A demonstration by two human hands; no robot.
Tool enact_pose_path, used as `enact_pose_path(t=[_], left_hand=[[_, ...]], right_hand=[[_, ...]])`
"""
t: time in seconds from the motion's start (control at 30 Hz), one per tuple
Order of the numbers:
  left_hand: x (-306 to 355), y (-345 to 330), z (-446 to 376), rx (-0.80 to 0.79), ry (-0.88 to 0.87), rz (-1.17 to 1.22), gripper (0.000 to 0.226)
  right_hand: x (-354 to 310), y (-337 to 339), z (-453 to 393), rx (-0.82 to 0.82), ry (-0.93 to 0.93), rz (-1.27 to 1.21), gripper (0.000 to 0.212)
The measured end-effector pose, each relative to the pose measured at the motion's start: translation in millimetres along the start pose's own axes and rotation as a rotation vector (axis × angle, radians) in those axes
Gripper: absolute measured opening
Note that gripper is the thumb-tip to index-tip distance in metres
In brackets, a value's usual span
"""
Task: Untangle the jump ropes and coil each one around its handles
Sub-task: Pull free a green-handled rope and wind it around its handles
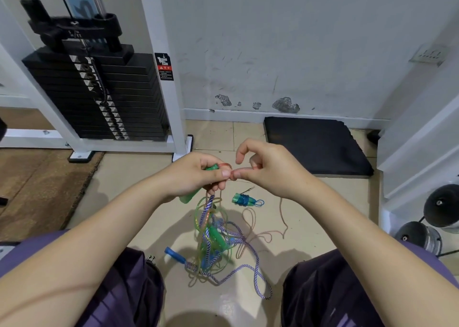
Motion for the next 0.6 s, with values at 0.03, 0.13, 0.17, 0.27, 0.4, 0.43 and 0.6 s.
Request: enact_pose_path(t=[0.03,0.13,0.17,0.27,0.4,0.43,0.6], left_hand=[[-0.4,-0.2,0.0,-0.020,0.003,0.004,0.015],[-1.2,1.7,0.6,-0.043,0.007,-0.036,0.013],[-1.7,2.4,1.0,-0.047,0.012,-0.076,0.013],[-6.6,2.4,2.0,-0.051,0.056,-0.252,0.012],[-8.1,4.2,0.6,0.005,0.075,-0.304,0.013],[-6.9,4.5,-0.4,0.025,0.067,-0.282,0.014],[0.6,2.7,0.9,0.061,0.056,-0.177,0.015]], right_hand=[[-2.2,-0.1,-0.2,0.006,0.026,0.013,0.014],[-5.8,-0.5,0.1,0.054,0.077,-0.033,0.004],[-6.0,1.2,0.6,0.084,0.083,-0.095,0.005],[-2.2,8.6,0.8,0.157,0.061,-0.322,0.007],[5.2,9.4,-0.4,0.085,0.017,-0.477,0.005],[6.8,7.5,-0.7,0.037,-0.003,-0.494,0.003],[14.4,-8.6,0.8,-0.166,-0.079,-0.431,0.014]])
Point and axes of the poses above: each hand's wrist, its own z-axis away from the middle knuckle, its own y-axis out of the back of the hand, x = y × z, the point moved 6 cm from there along -z, towards the middle knuckle, and after that the axes turned 1 degree about -z, right-handed, at the moved point
